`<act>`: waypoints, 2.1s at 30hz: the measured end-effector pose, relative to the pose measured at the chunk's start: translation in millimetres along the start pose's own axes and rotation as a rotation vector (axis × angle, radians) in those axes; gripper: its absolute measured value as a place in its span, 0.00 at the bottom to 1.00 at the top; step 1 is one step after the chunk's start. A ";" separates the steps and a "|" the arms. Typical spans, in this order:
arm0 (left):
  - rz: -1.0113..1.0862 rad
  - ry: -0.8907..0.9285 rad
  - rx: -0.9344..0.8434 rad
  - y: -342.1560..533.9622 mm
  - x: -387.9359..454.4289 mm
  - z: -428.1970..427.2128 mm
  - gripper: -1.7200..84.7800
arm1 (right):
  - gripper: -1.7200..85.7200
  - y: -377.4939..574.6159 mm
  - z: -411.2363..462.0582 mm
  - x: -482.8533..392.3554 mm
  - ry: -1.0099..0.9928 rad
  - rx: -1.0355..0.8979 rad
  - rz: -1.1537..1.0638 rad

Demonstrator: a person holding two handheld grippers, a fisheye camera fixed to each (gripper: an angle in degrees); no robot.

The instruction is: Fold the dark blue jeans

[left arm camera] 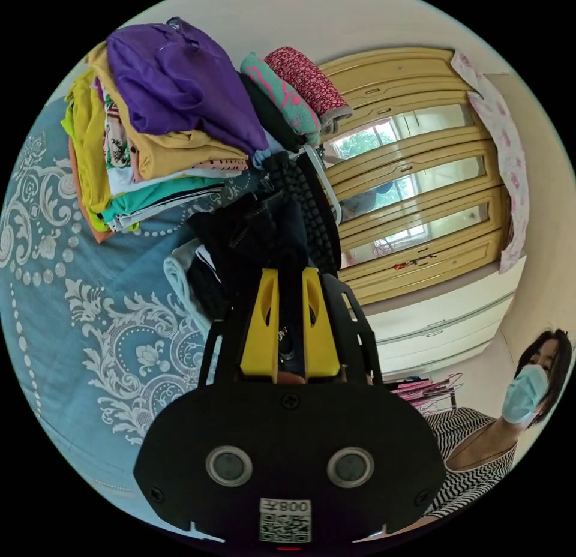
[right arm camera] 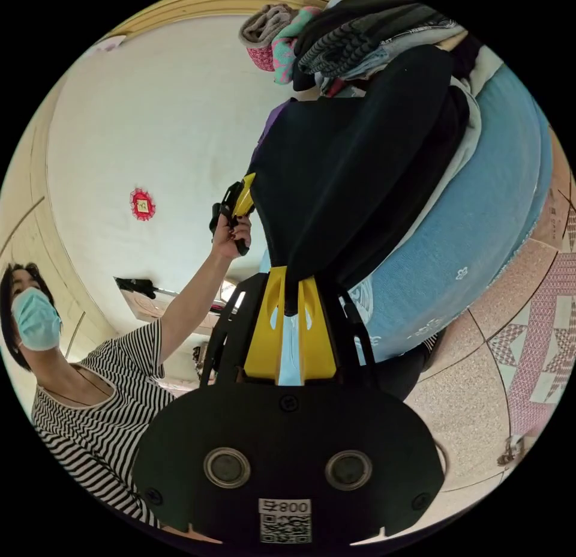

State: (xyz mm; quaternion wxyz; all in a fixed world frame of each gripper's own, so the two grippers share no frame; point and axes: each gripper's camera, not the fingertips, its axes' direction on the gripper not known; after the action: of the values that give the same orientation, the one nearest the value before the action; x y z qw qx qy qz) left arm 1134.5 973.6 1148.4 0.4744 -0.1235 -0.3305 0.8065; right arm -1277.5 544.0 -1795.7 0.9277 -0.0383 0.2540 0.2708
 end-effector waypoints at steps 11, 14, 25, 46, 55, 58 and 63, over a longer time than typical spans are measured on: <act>0.047 -0.045 0.056 -90.5 37.4 -8.3 0.11 | 0.03 -38.8 -12.4 68.3 -0.083 -0.014 -0.021; 0.056 -0.057 0.085 -93.5 53.7 -22.6 0.12 | 0.03 -32.9 -28.8 85.3 -0.120 0.020 0.035; 0.211 -0.163 0.283 -74.9 155.0 -87.6 0.06 | 0.02 -81.7 -86.2 11.5 0.201 0.195 -0.239; 0.185 -0.470 0.114 -40.0 200.3 -78.8 0.02 | 0.02 -323.5 117.1 -57.8 0.641 -0.116 -0.424; 0.289 -0.439 0.108 44.6 236.2 -98.1 0.02 | 0.02 -247.9 22.1 -102.9 0.624 0.057 -0.482; 0.243 -0.507 0.018 61.6 228.7 -83.1 0.02 | 0.02 -253.4 38.7 -77.5 0.734 -0.102 -0.358; 0.182 -0.464 0.062 130.3 245.6 -123.1 0.02 | 0.02 -252.4 31.7 -105.4 0.696 -0.050 -0.330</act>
State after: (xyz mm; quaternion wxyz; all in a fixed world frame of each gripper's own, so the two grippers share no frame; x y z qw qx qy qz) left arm 981.0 1189.5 999.3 0.3149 0.0504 -0.3930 0.8625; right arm -1207.8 285.1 -1733.2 0.8160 -0.1908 0.5374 0.0948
